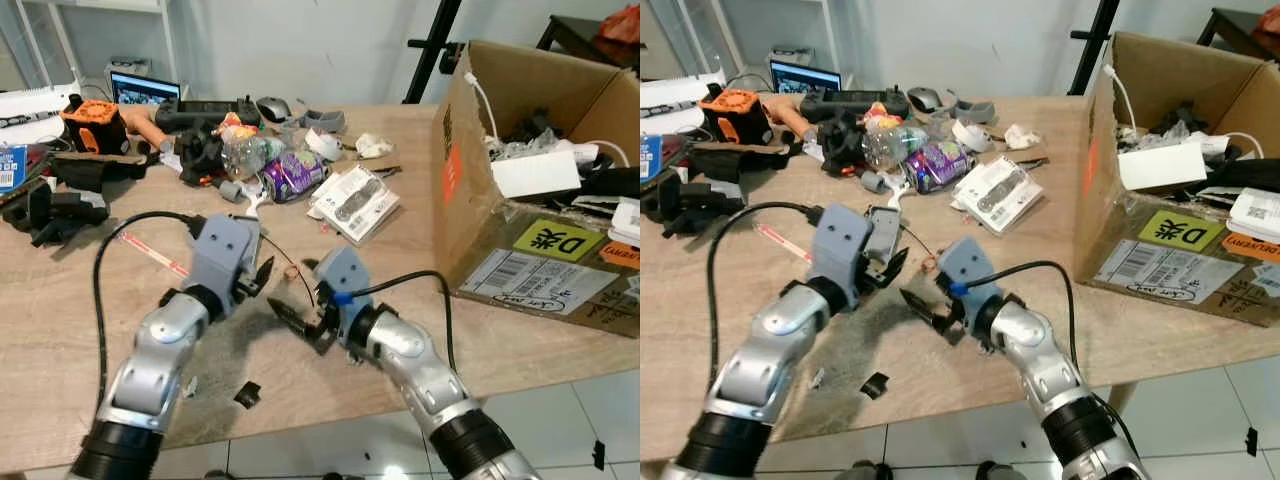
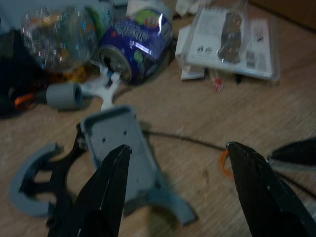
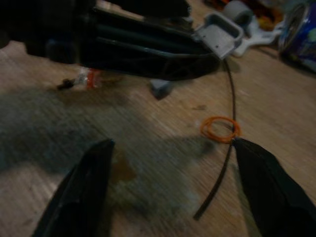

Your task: Picking trash to rubbish bin

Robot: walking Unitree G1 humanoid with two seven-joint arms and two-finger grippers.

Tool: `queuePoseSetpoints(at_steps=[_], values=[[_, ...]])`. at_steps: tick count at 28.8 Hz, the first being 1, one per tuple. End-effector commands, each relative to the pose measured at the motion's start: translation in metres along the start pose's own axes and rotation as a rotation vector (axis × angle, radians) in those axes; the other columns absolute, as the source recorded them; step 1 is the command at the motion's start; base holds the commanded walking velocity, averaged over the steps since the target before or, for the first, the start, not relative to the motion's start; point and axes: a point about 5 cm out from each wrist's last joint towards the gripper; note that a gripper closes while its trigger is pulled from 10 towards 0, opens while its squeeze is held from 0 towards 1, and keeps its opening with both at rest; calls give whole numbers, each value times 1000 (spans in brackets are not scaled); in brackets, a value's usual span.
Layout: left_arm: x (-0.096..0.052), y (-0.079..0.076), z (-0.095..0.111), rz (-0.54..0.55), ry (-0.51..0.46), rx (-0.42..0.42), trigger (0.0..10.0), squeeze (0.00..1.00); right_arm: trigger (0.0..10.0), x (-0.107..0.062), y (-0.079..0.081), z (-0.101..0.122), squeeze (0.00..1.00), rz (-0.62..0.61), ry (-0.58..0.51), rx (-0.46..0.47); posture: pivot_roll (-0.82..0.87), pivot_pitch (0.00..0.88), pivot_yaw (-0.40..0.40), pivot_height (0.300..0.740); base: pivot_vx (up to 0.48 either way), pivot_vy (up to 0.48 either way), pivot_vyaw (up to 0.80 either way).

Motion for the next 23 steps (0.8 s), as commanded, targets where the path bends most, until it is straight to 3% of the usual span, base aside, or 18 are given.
queuePoseSetpoints(at_steps=[1,4,9,14,17,20,23], values=[[3,-7,1,0,0,-13,10000,0,10000,-9,4,-24,0,-45,67,59,69,139,-77,740,0,0,0],[6,-10,1,21,2,-58,10000,0,10000,-15,6,-27,0,-95,41,62,56,141,-74,740,0,0,0],[12,-15,0,11,15,-57,10000,0,10000,-18,4,-26,0,-127,28,70,60,157,-78,740,0,0,0],[16,-16,-1,26,32,-69,10000,0,10000,-18,1,-14,0,-172,-59,69,49,159,-72,740,0,0,0],[23,-14,-6,53,59,-61,10000,0,10000,-24,-18,2,0,-348,-181,10,43,204,-73,740,0,0,0],[25,-16,-10,46,70,-46,10000,0,10000,-31,-28,5,0,-435,-207,8,39,185,-70,740,0,0,0],[25,-14,-13,54,97,-31,10000,0,10000,-36,-33,3,0,-456,-199,7,36,221,-66,740,0,0,0]])
Point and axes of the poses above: a point about 5 cm out from each wrist's last joint towards the gripper, its own x axis pointing out of the wrist towards the gripper, its own z axis along the axis of the wrist's last joint, y = z × x, and after that the axes turned 5 degrees about x, right-handed
